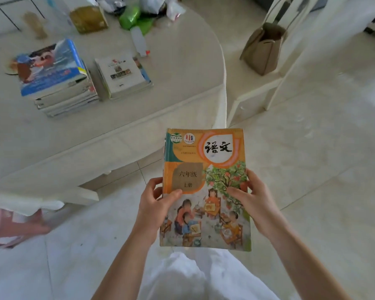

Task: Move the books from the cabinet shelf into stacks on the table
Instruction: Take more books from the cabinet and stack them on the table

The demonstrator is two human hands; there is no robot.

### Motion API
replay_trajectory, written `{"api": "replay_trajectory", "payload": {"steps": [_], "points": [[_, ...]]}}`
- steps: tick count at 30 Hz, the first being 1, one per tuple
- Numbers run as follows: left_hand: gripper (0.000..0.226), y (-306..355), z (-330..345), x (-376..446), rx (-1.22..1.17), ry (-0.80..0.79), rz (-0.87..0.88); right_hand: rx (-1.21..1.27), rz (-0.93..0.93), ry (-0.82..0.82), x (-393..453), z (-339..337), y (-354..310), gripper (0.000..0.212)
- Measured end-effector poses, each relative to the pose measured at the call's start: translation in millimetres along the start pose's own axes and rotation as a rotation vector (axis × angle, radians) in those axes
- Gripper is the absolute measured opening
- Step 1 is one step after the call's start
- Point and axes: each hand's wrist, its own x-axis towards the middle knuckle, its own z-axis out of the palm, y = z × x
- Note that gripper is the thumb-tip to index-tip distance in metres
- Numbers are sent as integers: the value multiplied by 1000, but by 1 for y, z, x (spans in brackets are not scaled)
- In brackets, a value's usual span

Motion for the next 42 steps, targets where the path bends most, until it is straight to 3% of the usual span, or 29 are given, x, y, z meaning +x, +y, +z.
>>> {"api": "replay_trajectory", "payload": {"steps": [7,16,29,37,42], "points": [[29,54,15,57,-77,119,1,-148,-80,-133,86,7,-74,47],[32,91,-18,138,-146,208,-38,-252,-115,-239,178,60,-129,49],[46,160,-116,275,-95,202,187,-339,-484,-292,282,178,-191,62],[55,160,-128,312,-81,319,321,-325,-704,-321,333,213,-205,61],[53,148,-127,331,-80,412,338,-388,-776,-311,363,225,-204,75]]}}
